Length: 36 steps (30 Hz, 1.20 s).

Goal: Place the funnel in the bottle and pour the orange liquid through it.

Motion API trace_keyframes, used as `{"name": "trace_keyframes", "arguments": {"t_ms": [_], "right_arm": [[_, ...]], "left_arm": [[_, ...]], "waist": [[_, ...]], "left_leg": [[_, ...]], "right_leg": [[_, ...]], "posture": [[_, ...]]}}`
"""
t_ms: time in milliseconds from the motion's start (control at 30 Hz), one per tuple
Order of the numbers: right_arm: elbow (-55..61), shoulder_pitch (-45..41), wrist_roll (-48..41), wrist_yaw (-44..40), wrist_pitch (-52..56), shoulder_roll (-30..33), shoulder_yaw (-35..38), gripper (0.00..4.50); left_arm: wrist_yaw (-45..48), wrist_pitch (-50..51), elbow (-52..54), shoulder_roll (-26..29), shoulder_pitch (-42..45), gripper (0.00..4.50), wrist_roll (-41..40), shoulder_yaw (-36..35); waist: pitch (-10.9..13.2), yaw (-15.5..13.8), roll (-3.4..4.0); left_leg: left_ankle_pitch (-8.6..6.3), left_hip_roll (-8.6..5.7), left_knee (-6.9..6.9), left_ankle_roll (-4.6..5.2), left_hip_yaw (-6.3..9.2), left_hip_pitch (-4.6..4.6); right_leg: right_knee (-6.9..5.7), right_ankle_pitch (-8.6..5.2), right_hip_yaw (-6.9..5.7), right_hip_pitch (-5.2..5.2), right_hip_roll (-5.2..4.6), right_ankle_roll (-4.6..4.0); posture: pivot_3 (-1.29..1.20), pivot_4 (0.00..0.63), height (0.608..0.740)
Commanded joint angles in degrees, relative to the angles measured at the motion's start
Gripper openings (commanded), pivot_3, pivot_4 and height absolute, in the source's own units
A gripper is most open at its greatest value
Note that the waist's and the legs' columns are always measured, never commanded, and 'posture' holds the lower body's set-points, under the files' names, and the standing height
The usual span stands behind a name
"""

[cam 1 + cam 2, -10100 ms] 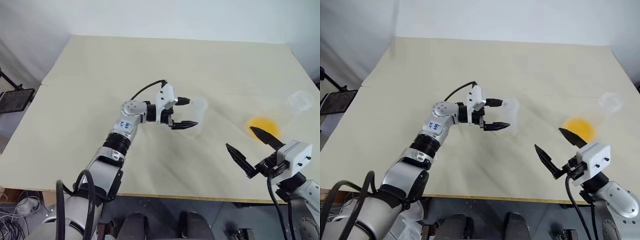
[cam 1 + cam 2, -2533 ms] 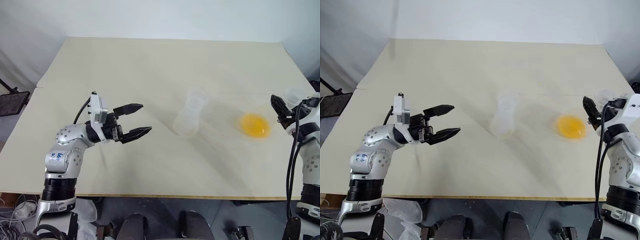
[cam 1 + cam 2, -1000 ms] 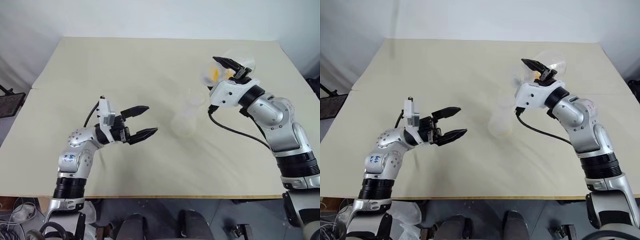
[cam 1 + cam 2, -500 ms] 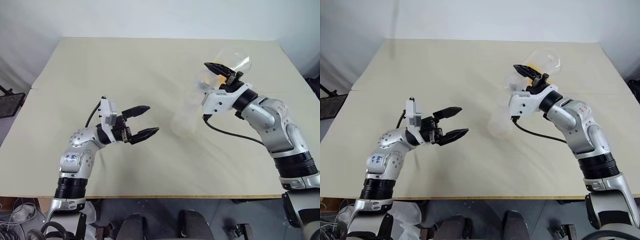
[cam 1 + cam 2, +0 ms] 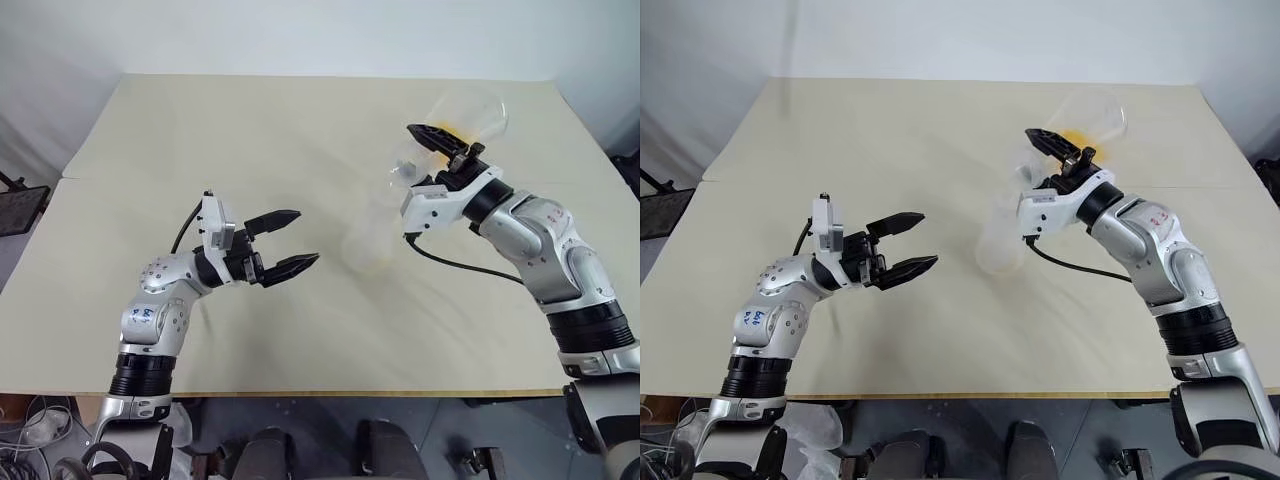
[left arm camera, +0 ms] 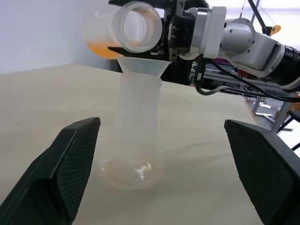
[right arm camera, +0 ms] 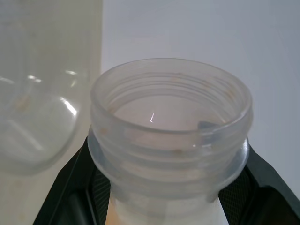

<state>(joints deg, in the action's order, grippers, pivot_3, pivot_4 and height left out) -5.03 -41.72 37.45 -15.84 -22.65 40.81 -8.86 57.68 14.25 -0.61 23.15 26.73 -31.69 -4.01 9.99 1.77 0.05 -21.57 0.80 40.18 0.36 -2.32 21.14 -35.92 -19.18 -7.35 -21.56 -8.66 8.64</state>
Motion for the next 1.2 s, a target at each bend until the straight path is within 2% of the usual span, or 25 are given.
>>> {"name": "trace_keyframes", "arguments": {"t_ms": [33,600,1200], "right_arm": [[1.2,-1.6,1.3,2.1,-1.3,1.1,0.8,2.5],[0.2,-1.9,7.0,6.2,-3.8,2.0,0.9,2.5],[-0.1,-2.0,9.0,8.1,-4.7,2.2,0.8,2.5]], "left_arm": [[-0.2,-0.4,2.1,-0.2,1.1,4.5,-0.6,-0.2],[-0.7,-0.9,2.1,-0.9,1.3,4.5,-0.5,0.0],[-0.8,-0.9,2.1,-0.9,1.4,4.5,-0.6,-0.2]], "waist": [[0.0,0.0,0.0],[0.0,0.0,0.0],[0.0,0.0,0.0]], "left_leg": [[0.0,0.0,0.0,0.0,0.0,0.0],[0.0,0.0,0.0,0.0,0.0,0.0],[0.0,0.0,0.0,0.0,0.0,0.01]], "right_leg": [[0.0,0.0,0.0,0.0,0.0,0.0],[0.0,0.0,0.01,0.0,0.0,0.0],[0.0,0.0,0.01,0.0,0.0,0.0]], "posture": [[0.0,0.15,0.74],[0.0,0.15,0.74],[0.0,0.15,0.74]]}}
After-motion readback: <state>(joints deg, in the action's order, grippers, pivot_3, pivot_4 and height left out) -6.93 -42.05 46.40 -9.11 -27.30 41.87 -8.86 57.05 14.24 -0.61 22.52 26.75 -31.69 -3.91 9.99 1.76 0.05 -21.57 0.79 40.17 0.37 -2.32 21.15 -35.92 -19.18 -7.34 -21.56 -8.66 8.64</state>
